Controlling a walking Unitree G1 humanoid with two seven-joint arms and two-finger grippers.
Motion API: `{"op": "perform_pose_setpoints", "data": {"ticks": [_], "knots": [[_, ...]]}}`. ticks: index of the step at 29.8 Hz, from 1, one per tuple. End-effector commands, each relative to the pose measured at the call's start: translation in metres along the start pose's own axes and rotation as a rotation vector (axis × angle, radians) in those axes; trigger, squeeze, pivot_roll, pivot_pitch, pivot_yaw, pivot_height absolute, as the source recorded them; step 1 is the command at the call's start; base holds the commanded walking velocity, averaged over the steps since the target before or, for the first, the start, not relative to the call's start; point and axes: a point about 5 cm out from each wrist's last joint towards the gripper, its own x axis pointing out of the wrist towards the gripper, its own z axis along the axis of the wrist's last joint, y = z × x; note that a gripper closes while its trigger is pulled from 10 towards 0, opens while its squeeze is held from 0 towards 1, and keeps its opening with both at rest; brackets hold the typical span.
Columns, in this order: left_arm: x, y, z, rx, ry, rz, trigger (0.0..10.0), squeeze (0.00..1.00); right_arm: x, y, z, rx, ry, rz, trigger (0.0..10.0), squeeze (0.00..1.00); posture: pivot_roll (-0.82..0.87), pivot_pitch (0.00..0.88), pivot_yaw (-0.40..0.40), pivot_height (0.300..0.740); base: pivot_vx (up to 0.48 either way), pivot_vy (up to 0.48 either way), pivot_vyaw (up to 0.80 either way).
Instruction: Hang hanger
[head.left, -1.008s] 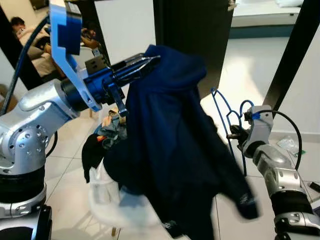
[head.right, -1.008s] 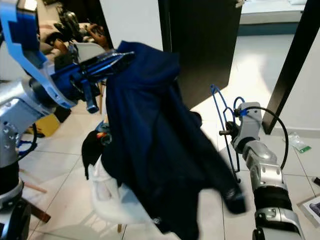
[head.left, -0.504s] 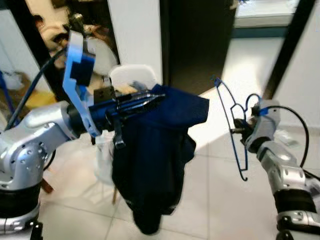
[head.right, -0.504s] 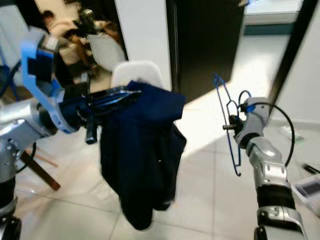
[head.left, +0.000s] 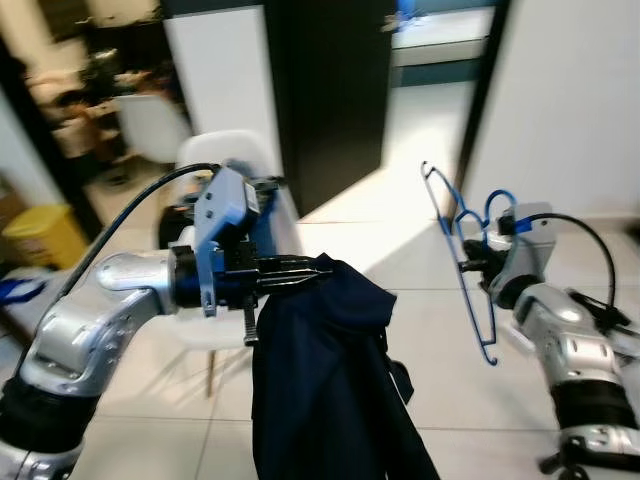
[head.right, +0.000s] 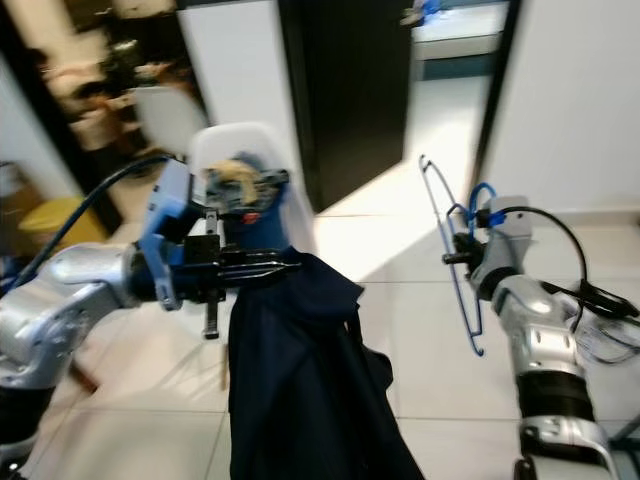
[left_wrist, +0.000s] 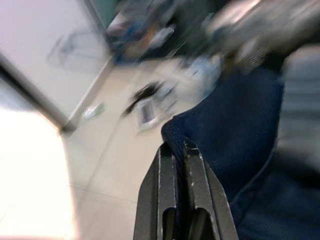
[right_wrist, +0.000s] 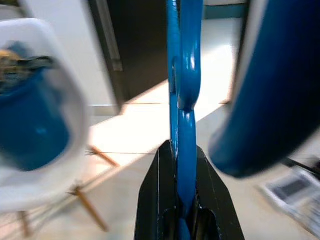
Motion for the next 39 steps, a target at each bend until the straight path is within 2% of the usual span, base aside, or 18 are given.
{"op": "perform_pose_setpoints", "data": {"ticks": [1,5,8,12,15,17,19,23,24,25,26,27,28,30,34,37,38,39], "knots": [[-0.001,0.013,-0.014,0.09,0.077,0.104,10.0,0.0,0.0,0.002,-0.005,-0.004,0.027,0.004,10.0,0.0,-0.06,0.0,0.063,0.74,0.0,0.0,-0.79],[0.001,0.017,-0.021,0.061,0.062,0.154,10.0,0.0,-0.001,0.001,-0.006,-0.012,0.038,0.005,10.0,0.0,-0.07,0.0,0.063,0.74,0.0,0.0,-0.79],[0.01,0.009,-0.02,-0.029,-0.071,0.152,10.0,0.0,-0.002,0.004,-0.009,-0.037,0.068,0.057,10.0,0.0,-0.07,0.0,0.063,0.74,0.0,0.0,-0.79],[0.015,0.003,-0.017,-0.059,-0.131,0.127,10.0,0.0,-0.004,0.006,-0.011,-0.057,0.087,0.103,10.0,0.0,-0.07,0.0,0.06,0.74,0.0,0.0,-0.79],[0.019,-0.005,-0.015,-0.044,-0.187,0.094,10.0,0.0,-0.008,0.005,-0.012,-0.076,0.104,0.156,10.0,0.0,-0.07,0.0,0.06,0.74,0.0,0.0,-0.79],[0.018,-0.011,-0.016,-0.074,-0.193,-0.011,10.0,0.0,-0.015,0.002,-0.006,-0.1,0.097,0.225,10.0,0.0,-0.08,0.0,0.06,0.74,0.0,0.0,-0.79],[0.015,-0.011,-0.017,-0.092,-0.194,-0.053,10.0,0.0,-0.017,0.001,-0.004,-0.107,0.092,0.247,10.0,0.0,-0.08,0.0,0.06,0.74,0.0,0.0,-0.79],[0.0,0.002,-0.014,-0.059,-0.258,-0.096,10.0,0.0,-0.025,0.002,0.001,-0.134,0.09,0.341,10.0,0.0,-0.08,0.0,0.062,0.74,0.0,0.0,-0.79],[0.0,0.002,-0.014,-0.059,-0.258,-0.096,10.0,0.0,-0.025,0.002,0.001,-0.134,0.09,0.341,10.0,0.0,-0.08,0.0,0.062,0.74,0.0,0.0,-0.79],[-0.008,0.011,-0.014,-0.022,-0.244,-0.107,10.0,0.0,-0.03,0.005,0.003,-0.138,0.092,0.411,10.0,0.0,-0.09,0.0,0.063,0.74,0.0,0.0,-0.79],[-0.008,0.011,-0.014,-0.022,-0.244,-0.107,10.0,0.0,-0.03,0.005,0.003,-0.138,0.092,0.411,10.0,0.0,-0.09,0.0,0.063,0.74,0.0,0.0,-0.79],[-0.011,0.016,-0.015,0.022,-0.208,-0.111,10.0,0.0,-0.034,0.008,0.004,-0.14,0.094,0.456,10.0,0.0,-0.09,0.0,0.063,0.74,0.0,0.0,-0.79],[-0.011,0.019,-0.016,0.067,-0.177,-0.111,10.0,0.0,-0.037,0.01,0.005,-0.14,0.097,0.488,10.0,0.0,-0.09,0.0,0.063,0.74,0.0,0.0,-0.79],[-0.01,0.02,-0.017,0.1,-0.161,-0.102,10.0,0.0,-0.038,0.013,0.005,-0.138,0.102,0.516,10.0,0.0,-0.09,0.0,0.066,0.74,0.0,0.0,-0.79],[-0.003,0.016,-0.019,0.096,-0.172,-0.093,10.0,0.0,-0.04,0.02,0.001,-0.129,0.113,0.55,10.0,0.0,-0.09,0.0,0.066,0.74,0.0,0.0,-0.79],[0.012,0.003,-0.032,-0.103,-0.213,-0.028,10.0,0.0,-0.037,0.034,-0.006,-0.1,0.115,0.547,10.0,0.0,-0.1,0.0,0.071,0.74,0.0,0.0,-0.79],[0.012,0.003,-0.032,-0.103,-0.213,-0.028,10.0,0.0,-0.037,0.034,-0.006,-0.1,0.115,0.547,10.0,0.0,-0.1,0.0,0.071,0.74,0.0,0.0,-0.79],[0.015,-0.002,-0.037,-0.171,-0.239,0.01,10.0,0.0,-0.035,0.038,-0.009,-0.087,0.12,0.531,10.0,0.0,-0.11,0.0,0.076,0.74,0.0,0.0,-0.79]]}}
